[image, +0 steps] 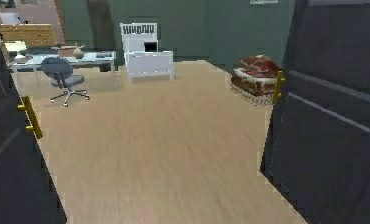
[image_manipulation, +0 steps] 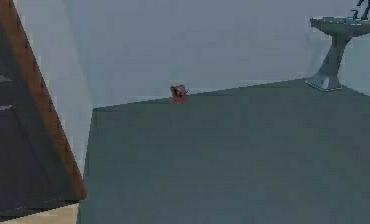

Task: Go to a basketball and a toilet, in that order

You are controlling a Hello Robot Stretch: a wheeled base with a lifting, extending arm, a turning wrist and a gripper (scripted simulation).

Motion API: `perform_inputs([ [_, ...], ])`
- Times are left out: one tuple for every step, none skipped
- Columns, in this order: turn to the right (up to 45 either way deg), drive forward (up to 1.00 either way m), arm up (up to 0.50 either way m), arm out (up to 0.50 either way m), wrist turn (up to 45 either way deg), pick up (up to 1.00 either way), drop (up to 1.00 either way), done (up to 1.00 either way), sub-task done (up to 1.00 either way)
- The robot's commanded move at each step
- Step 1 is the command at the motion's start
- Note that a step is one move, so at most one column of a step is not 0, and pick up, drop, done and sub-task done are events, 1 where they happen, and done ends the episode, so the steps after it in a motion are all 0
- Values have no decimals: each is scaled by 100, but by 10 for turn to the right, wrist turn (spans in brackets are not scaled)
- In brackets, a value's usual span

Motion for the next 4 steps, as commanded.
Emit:
perform_inputs([
  [-60,0,0,0,0,0,0,0,0],
  [0,5,0,0,0,0,0,0,0],
  [-90,0,0,0,0,0,0,0,0],
  [0,100,0,0,0,0,0,0,0],
])
